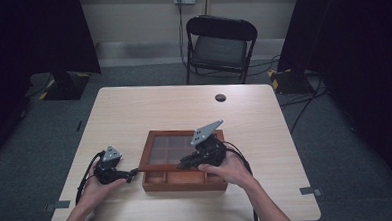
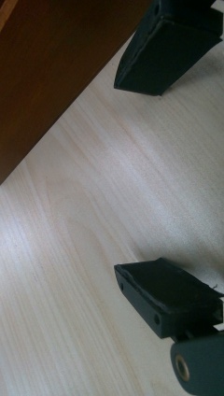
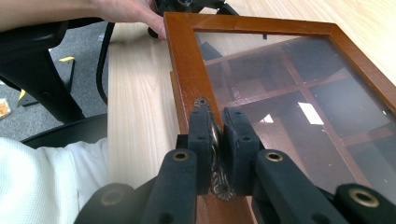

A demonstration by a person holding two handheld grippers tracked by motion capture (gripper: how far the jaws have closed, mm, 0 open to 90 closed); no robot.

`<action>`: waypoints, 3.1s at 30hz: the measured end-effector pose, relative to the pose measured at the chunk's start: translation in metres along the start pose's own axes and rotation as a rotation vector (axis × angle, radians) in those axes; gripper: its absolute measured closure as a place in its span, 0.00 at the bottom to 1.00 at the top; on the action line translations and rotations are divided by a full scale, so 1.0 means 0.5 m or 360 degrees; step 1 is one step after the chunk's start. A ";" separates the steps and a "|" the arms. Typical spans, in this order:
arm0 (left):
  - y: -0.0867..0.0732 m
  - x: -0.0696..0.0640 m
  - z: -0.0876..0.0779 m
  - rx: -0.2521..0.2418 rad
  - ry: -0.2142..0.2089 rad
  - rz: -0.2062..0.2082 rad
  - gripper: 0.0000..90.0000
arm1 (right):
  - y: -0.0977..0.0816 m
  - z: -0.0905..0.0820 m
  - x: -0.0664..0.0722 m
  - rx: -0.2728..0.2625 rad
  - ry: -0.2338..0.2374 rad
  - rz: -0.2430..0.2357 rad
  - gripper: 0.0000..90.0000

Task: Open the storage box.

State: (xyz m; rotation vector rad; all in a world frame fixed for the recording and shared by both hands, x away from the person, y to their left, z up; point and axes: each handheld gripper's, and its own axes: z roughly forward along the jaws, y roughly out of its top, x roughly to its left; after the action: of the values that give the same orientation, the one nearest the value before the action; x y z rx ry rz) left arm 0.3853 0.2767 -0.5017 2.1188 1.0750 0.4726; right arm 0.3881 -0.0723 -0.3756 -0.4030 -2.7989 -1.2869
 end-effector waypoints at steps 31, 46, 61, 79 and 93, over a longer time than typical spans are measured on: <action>0.000 -0.002 0.002 -0.0017 -0.0001 -0.0024 0.10 | 0.038 -0.027 -0.017 -0.0019 0.0001 -0.0002 0.92; 0.000 -0.001 0.001 -0.0008 0.0000 -0.0011 0.10 | 0.058 -0.042 -0.027 -0.0030 -0.0018 -0.0009 0.92; 0.000 -0.001 0.001 -0.0007 0.0000 -0.0010 0.10 | 0.076 -0.054 -0.036 -0.0037 -0.0038 -0.0025 0.92; 0.000 -0.001 0.001 -0.0006 0.0000 -0.0009 0.10 | 0.096 -0.067 -0.051 -0.0050 -0.0048 -0.0023 0.92; 0.000 0.000 0.001 -0.0003 0.0000 -0.0005 0.10 | 0.113 -0.079 -0.067 -0.0067 -0.0063 -0.0012 0.93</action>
State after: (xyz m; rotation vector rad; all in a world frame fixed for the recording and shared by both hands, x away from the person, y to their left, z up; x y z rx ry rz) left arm 0.3855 0.2764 -0.5019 2.1154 1.0773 0.4717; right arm 0.4313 -0.0738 -0.3124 -0.4245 -2.8126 -1.3564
